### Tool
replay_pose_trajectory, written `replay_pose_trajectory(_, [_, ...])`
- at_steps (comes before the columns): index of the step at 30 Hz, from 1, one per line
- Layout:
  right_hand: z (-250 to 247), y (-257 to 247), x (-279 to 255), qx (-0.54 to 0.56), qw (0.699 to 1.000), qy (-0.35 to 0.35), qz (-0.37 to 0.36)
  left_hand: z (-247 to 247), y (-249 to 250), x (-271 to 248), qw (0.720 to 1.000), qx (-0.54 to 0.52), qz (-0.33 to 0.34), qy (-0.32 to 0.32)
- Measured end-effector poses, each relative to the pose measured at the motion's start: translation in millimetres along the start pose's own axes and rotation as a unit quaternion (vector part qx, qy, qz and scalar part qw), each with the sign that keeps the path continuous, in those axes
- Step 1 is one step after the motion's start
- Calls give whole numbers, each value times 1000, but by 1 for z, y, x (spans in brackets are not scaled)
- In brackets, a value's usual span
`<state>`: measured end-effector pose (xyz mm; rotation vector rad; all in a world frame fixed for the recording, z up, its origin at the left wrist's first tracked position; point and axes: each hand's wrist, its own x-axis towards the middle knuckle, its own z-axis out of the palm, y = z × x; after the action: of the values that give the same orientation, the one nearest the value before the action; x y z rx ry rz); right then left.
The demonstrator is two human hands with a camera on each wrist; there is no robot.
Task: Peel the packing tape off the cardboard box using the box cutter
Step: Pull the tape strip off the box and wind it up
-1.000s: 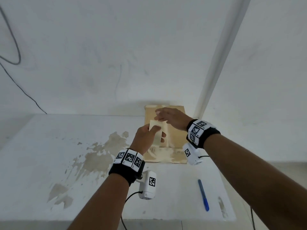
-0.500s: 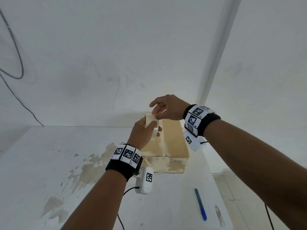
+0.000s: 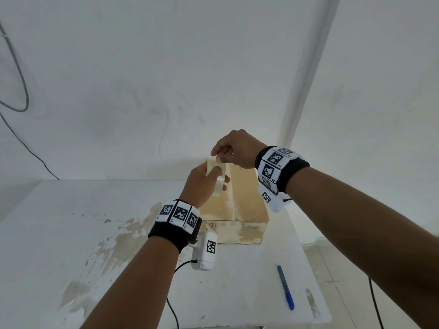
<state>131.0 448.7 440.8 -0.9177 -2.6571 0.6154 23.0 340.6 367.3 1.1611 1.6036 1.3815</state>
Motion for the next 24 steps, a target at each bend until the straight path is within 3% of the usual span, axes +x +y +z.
replay_pose_trajectory(7, [7,-5,-3,-57,998,9,-16,-5,-4,0,999,35,19,-34])
replay_pose_trajectory(12, [10,-17,-7,-10,999,6,-37,-11,-11,5,1000,21,3,18])
replay_pose_trajectory(17, [8,-13,-3,23,998,47,-33,-16,-11,2,1000,8,27,-9])
replay_pose_trajectory(20, [6,-7,0,37,997,55,-37,-13,-13,-2,999,31,43,6])
replay_pose_trajectory(24, [5,-1,3,64,993,96,-33,-6,-16,-12,997,-23,71,18])
